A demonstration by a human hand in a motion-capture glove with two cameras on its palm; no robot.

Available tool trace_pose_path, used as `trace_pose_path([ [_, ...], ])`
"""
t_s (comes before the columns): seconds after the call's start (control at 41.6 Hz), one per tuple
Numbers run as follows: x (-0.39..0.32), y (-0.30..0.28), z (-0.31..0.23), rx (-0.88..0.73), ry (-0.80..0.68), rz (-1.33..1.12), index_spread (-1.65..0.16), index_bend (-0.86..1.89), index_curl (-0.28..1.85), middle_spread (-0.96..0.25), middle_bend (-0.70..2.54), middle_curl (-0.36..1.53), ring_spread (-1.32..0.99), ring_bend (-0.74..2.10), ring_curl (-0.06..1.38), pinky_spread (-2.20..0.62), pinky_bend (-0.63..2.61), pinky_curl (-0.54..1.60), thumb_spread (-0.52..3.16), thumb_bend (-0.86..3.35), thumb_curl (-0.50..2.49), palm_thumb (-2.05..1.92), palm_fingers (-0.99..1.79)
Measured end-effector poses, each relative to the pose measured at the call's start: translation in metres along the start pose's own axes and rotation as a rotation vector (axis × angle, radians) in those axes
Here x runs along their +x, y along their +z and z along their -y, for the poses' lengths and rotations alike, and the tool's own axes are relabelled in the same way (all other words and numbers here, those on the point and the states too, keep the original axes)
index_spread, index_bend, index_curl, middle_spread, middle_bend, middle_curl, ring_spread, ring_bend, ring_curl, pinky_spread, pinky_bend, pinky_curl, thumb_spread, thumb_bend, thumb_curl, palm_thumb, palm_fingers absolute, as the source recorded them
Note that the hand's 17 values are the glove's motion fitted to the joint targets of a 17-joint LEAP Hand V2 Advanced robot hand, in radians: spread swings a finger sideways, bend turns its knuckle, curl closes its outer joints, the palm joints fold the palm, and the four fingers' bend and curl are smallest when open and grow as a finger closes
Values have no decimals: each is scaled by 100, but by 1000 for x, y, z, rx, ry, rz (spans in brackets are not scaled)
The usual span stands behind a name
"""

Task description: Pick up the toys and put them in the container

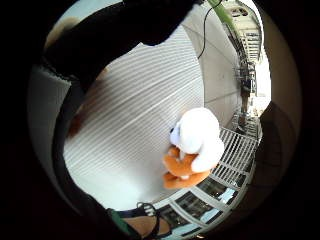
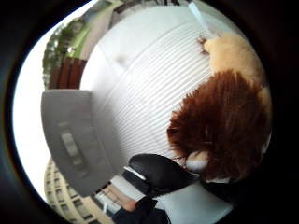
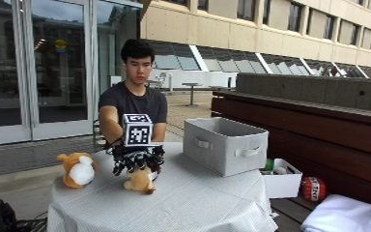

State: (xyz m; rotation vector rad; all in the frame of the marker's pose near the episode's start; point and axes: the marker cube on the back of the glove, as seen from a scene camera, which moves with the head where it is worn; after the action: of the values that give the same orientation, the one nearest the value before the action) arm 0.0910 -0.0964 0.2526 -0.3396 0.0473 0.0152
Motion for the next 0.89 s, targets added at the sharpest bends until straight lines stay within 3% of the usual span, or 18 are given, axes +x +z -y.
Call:
trace_pose_path([
  [0.072,8,29,9,-82,15,42,-30,5,13,-3,16,41,-7,28,20,6,85,31,85,-7,26,-8,-25],
  [0.096,8,33,10,-95,16,55,-30,3,12,-2,4,37,-5,23,19,6,109,39,91,2,28,7,-22],
  [0.192,7,43,12,-146,22,54,-29,0,10,-1,6,34,-3,27,21,1,135,43,96,9,30,21,-16],
  [0.264,4,45,10,-177,28,7,-29,-1,8,1,8,32,-2,39,24,-7,148,47,99,13,32,31,-11],
  [0.337,1,44,8,-197,30,-38,-29,3,6,2,3,26,-8,74,31,-22,155,46,103,21,34,46,18],
  [0.433,-1,42,4,-185,40,-35,-30,19,8,-1,14,26,-24,101,39,-32,145,42,110,32,38,63,51],
  [0.625,-2,31,-4,-141,96,15,-26,57,22,-17,35,33,-38,102,42,-45,108,31,111,42,45,81,110],
  [0.745,-2,29,-7,-93,108,51,-21,63,27,-25,48,40,-39,107,44,-49,92,29,96,43,51,89,122],
  [0.89,-8,31,-10,120,69,31,-13,76,35,-28,83,51,-37,109,46,-39,71,26,107,63,59,106,143],
])
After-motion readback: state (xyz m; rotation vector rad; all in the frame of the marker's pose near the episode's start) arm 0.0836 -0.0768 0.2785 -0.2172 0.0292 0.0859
